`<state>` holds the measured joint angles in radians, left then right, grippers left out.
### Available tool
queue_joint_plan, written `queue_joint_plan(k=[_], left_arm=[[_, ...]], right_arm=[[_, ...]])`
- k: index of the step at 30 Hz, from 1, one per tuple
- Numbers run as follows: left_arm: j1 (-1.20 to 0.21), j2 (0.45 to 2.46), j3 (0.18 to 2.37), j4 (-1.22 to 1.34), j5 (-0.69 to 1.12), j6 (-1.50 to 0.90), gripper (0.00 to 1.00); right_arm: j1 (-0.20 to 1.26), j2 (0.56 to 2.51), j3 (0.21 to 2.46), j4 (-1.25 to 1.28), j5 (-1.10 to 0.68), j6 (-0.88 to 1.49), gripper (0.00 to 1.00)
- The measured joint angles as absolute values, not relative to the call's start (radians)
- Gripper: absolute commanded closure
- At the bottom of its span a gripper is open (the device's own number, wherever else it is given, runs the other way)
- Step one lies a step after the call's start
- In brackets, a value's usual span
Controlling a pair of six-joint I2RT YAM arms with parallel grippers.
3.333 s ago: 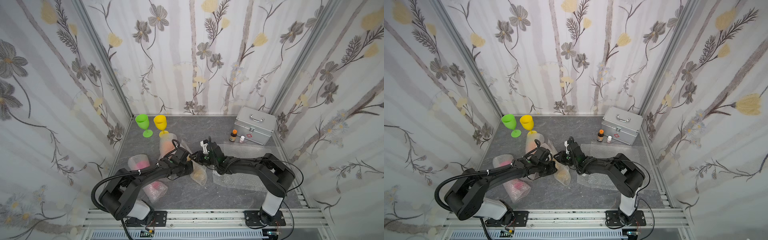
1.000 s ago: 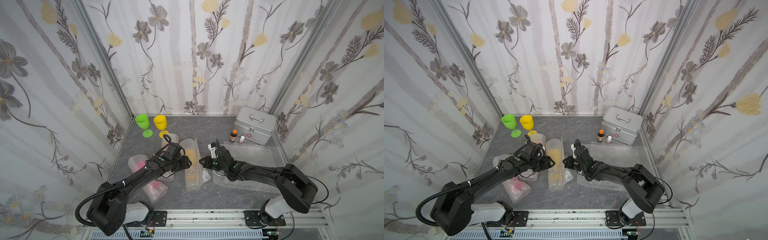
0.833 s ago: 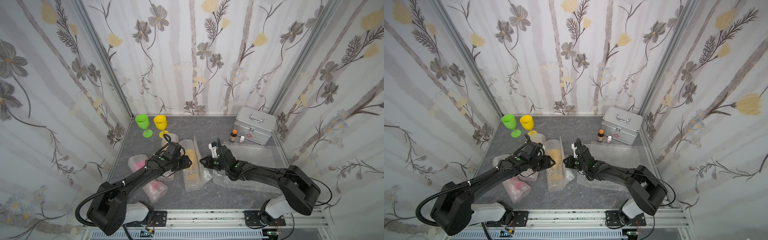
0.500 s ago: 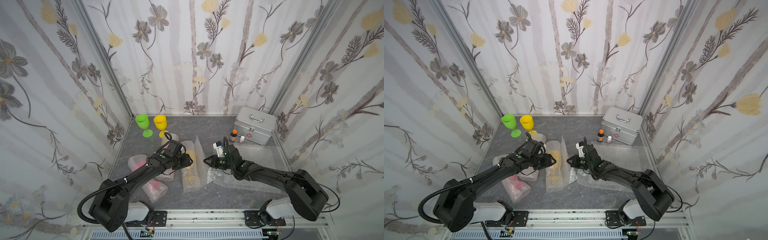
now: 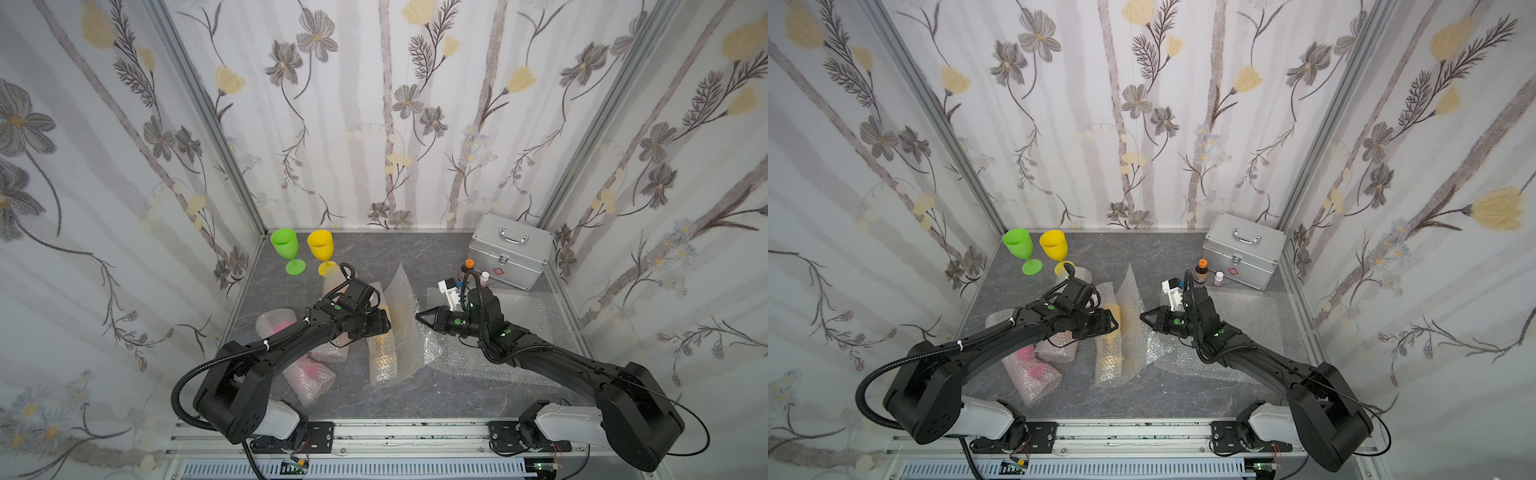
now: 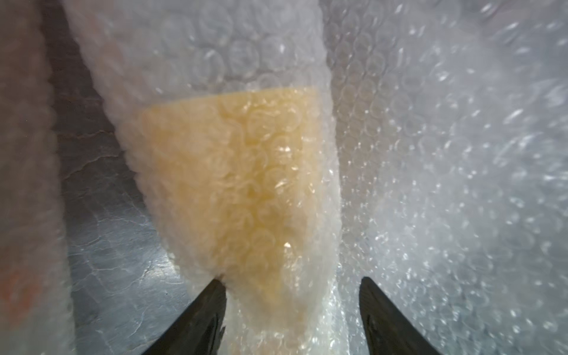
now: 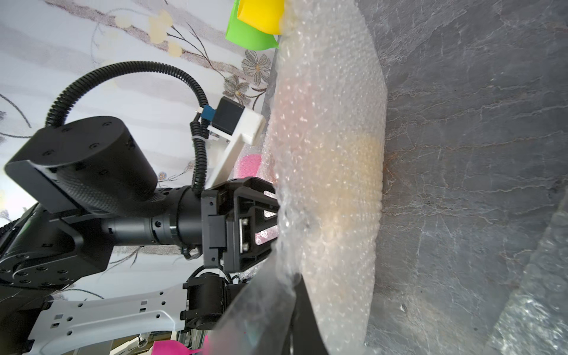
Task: Unpack wine glasses from bubble wrap
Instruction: Unwrap the bubble wrap at the center of the board.
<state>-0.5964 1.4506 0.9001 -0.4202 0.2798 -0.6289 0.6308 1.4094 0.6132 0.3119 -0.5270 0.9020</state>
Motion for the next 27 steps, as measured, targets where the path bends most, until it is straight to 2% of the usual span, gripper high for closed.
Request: queue_joint_plan(k=[8,15,20,27], left_arm=[[-0.604,1.485,0.910,-0.464,0.236,-0.602,0.48],[-0.604,1.457,0.903,-0.442,0.238,-0.585,0.74],[-0.604,1.454,0.896,-0.421,0.244,-0.579,0.77],[-0.593,1.435,0.869,-0.410,0.244,-0.576,0.77]], right_arm=[[0.598,1.354,0.605,0.238,-0.557,0.858,1.00],[0.565,1.319,0.595,0.189,-0.549,0.830,1.00],[0.561,1.309,0.626,0.085,-0.479,0.787,1.00],[0.561,1.293,0.648,-0.082,-0.281,0.738,1.00]])
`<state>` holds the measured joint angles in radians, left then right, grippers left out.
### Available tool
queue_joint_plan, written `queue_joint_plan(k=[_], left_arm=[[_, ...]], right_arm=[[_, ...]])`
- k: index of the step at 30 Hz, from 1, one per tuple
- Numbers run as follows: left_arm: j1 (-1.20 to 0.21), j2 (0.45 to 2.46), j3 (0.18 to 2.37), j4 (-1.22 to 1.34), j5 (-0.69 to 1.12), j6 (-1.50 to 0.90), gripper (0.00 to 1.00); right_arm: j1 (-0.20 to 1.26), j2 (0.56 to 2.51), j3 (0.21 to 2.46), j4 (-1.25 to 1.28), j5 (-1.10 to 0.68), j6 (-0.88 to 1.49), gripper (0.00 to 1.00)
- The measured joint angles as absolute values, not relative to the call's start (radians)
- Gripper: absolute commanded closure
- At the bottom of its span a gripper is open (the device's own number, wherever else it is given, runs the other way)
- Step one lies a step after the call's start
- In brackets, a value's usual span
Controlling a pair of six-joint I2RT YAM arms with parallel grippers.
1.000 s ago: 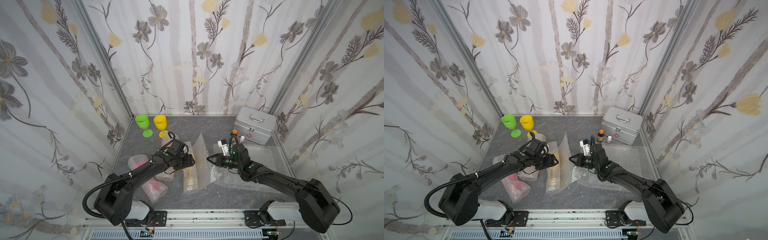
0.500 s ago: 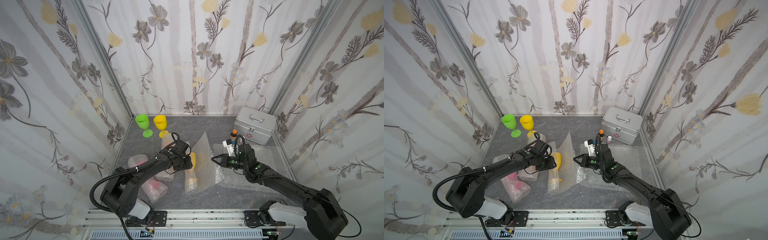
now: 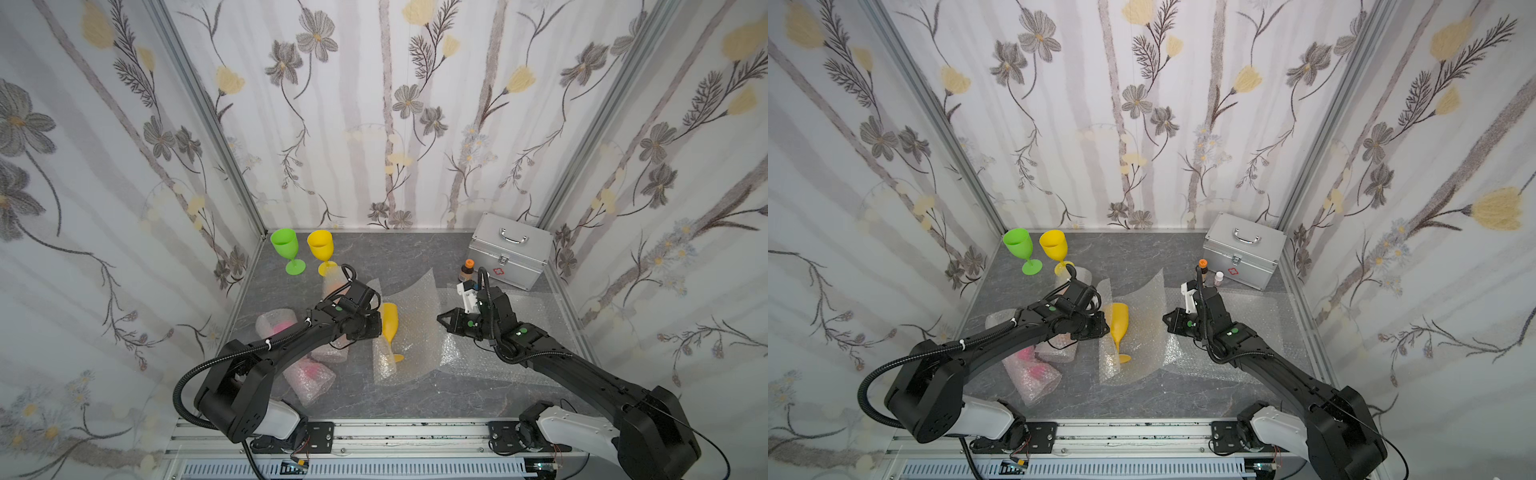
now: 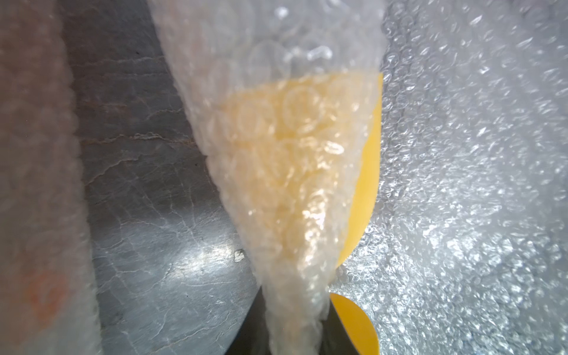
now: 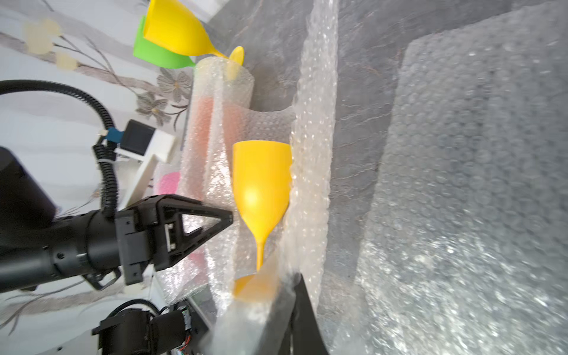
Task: Unpack wine glasses from bubble wrap
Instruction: Unwrap the bubble wrap at the center of the board.
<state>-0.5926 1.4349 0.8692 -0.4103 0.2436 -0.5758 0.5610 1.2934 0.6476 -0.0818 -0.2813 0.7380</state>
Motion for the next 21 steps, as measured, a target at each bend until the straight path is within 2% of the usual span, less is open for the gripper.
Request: queue_joint_plan(k=[6,11,17,19,21], left_arm=[[-0.561,1.413,0.834,-0.403,0.244,-0.577,0.74],[-0.542,1.383,0.822,-0.408,0.243,-0.580,0.62],[-0.514,1.339,0.821,-0.447,0.233,-0.580,0.60],[-0.506,1.326,0.835,-0.478,0.226,-0.580,0.55],[-0.502,1.314,0.877,-0.527,0.220,-0.581,0.50]], right_arm=[[0.561,1.283,0.616,-0.144,-0.175,0.732,1.00],[0.562,1.299,0.581,-0.160,-0.142,0.733,1.00],[0.564,1.322,0.553,-0.163,-0.099,0.733,1.00],[0.564,1.323,0.546,-0.167,-0.089,0.733,1.00],[0.565,1.322,0.543,-0.169,-0.076,0.733,0.89]])
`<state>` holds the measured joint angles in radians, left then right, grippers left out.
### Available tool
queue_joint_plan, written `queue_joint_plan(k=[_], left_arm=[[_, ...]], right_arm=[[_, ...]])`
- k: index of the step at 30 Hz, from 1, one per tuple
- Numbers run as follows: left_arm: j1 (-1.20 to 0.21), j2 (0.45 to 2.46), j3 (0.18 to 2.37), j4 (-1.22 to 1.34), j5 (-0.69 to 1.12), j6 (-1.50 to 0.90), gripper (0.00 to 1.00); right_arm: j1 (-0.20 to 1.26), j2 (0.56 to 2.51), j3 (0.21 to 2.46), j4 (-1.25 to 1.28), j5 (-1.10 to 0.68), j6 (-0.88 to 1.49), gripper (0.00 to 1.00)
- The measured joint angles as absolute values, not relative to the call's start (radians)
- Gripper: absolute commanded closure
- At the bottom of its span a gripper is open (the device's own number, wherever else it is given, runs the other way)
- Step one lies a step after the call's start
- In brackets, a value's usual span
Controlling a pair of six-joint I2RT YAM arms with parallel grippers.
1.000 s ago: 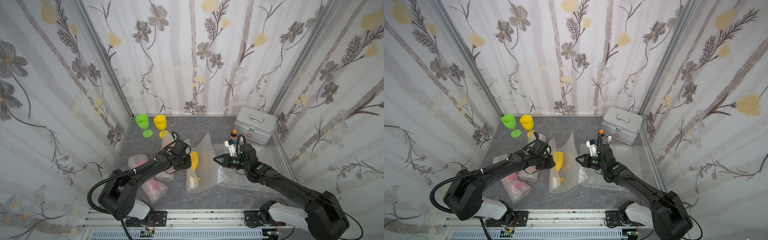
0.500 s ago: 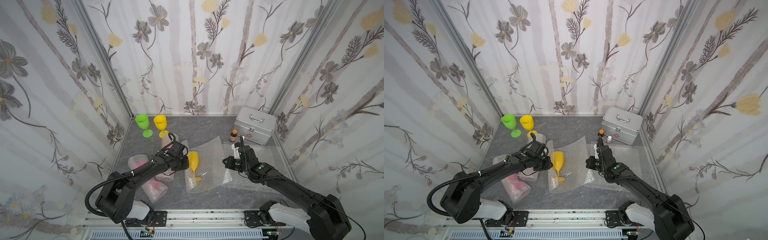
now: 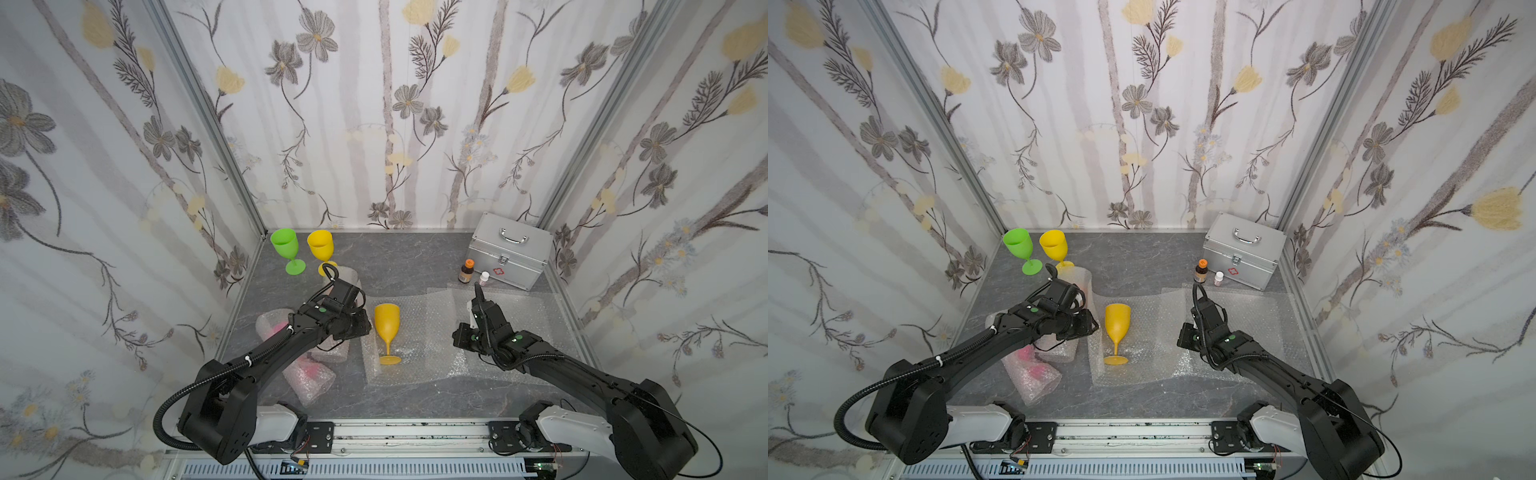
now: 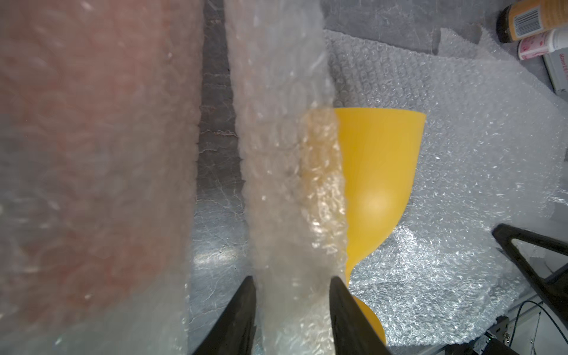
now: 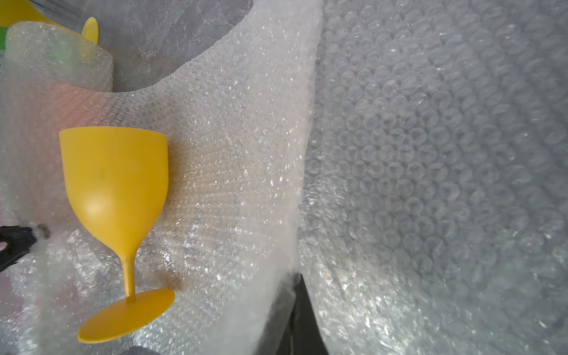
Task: Unpack wine glasses from bubble wrap
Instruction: Unwrap the bubble wrap at the center of the board, then pick up the wine glass from the bubble wrap.
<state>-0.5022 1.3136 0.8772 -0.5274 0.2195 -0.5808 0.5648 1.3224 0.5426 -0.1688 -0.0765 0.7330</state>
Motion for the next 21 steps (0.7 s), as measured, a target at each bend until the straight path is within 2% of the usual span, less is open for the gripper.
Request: queue_joint_plan(k=[2,6,14,21], left_arm=[[-0.502,1.305,0.929,-0.559,0.221,-0.583,0.48],[-0.516,1.293,1.021,-0.611,0.240,-0.593,0.47],[-0.569,1.319,1.039,-0.624,0.287,-0.641,0.47],[-0.633,1.383,0.987,-0.590,0.322,-0.682,0.48]], right_arm=[[0.565,1.318,0.543,-0.174,-0.070,0.734,0.82],[0.562,1.296,0.543,-0.205,-0.045,0.736,0.76],[0.538,1.230,0.570,-0.274,-0.016,0.720,0.70],[0.521,1.177,0.604,-0.315,0.006,0.706,0.68]])
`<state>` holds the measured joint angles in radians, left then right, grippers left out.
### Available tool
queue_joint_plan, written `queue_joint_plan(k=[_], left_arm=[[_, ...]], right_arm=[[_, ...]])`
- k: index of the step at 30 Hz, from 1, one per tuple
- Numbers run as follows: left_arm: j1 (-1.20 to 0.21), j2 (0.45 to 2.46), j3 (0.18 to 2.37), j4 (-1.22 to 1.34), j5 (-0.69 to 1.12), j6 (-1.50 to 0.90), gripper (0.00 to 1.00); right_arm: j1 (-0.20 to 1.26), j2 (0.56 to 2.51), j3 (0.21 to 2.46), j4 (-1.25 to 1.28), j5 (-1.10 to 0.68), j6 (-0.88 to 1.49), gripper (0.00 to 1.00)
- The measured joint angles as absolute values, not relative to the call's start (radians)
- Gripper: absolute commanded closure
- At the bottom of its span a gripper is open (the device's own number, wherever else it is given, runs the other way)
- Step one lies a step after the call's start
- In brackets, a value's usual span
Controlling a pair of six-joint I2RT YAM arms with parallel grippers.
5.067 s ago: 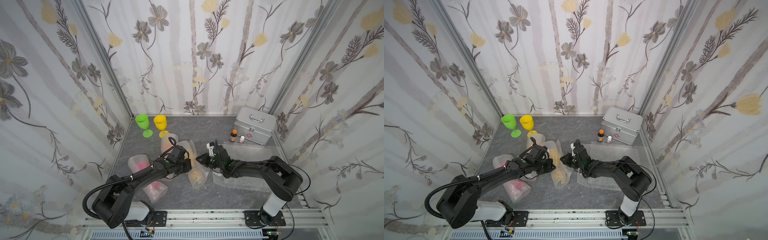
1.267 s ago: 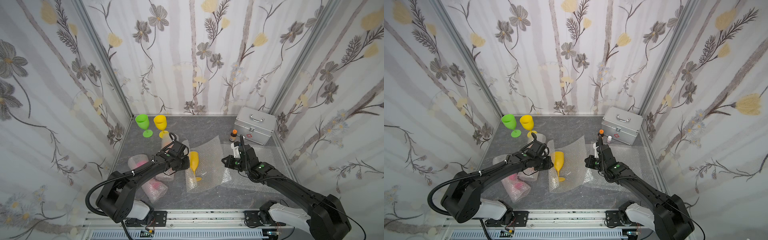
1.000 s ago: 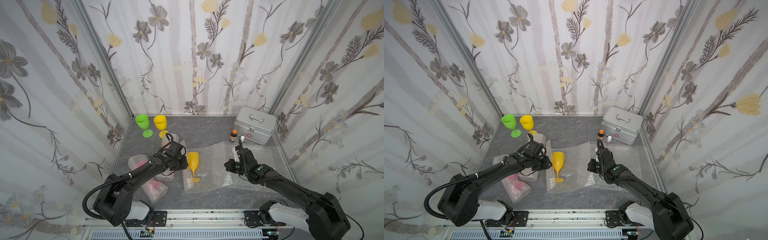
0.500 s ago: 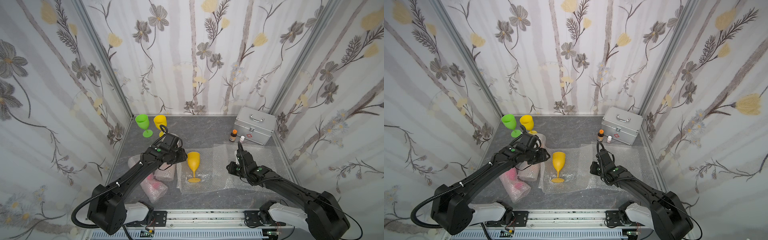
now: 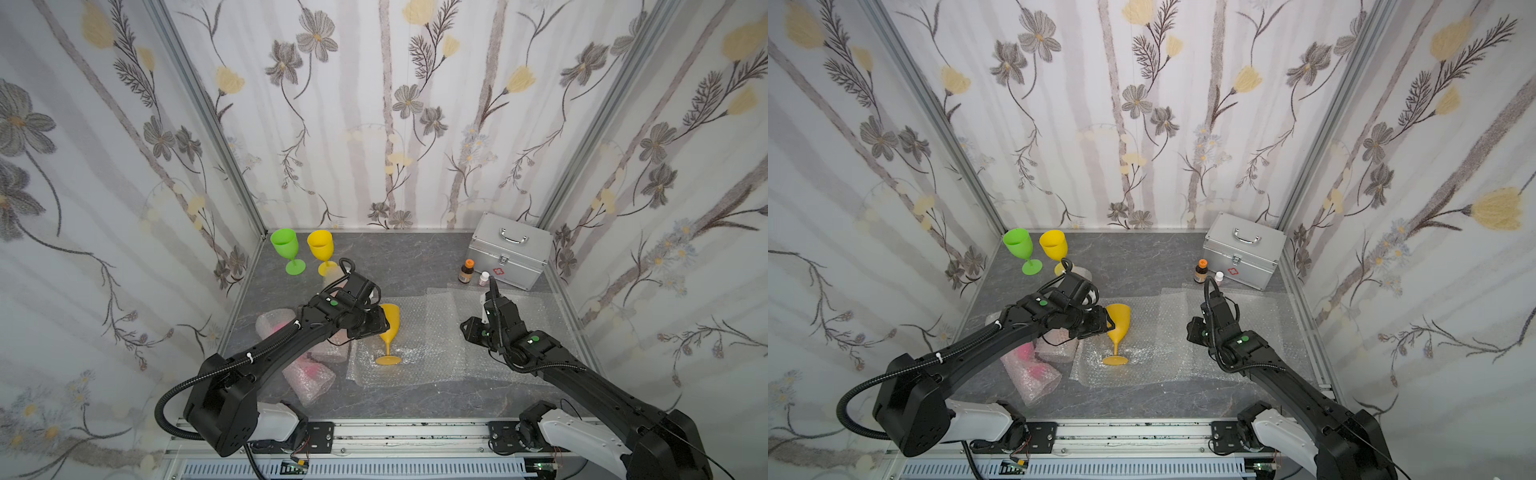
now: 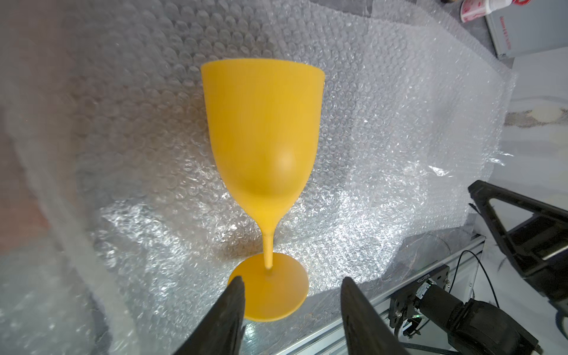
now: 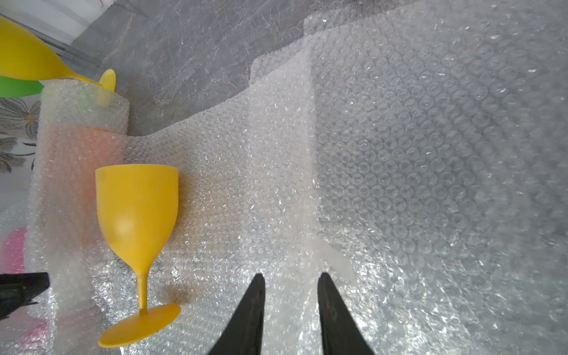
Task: Unpack wine glasses from bubble wrap
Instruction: Pick up the wine glass from the bubble wrap.
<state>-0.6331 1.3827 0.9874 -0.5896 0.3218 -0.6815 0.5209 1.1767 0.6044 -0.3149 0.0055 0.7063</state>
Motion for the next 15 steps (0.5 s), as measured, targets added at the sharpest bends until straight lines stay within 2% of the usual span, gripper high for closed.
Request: queue_joint_plan(k=[15], left_arm=[[-0.691,1.590,0.930,-0.471,0.369,-0.683,0.59]], right_arm=[[0.518,1.245,0.649,-0.287,-0.036,0.691,0.69]])
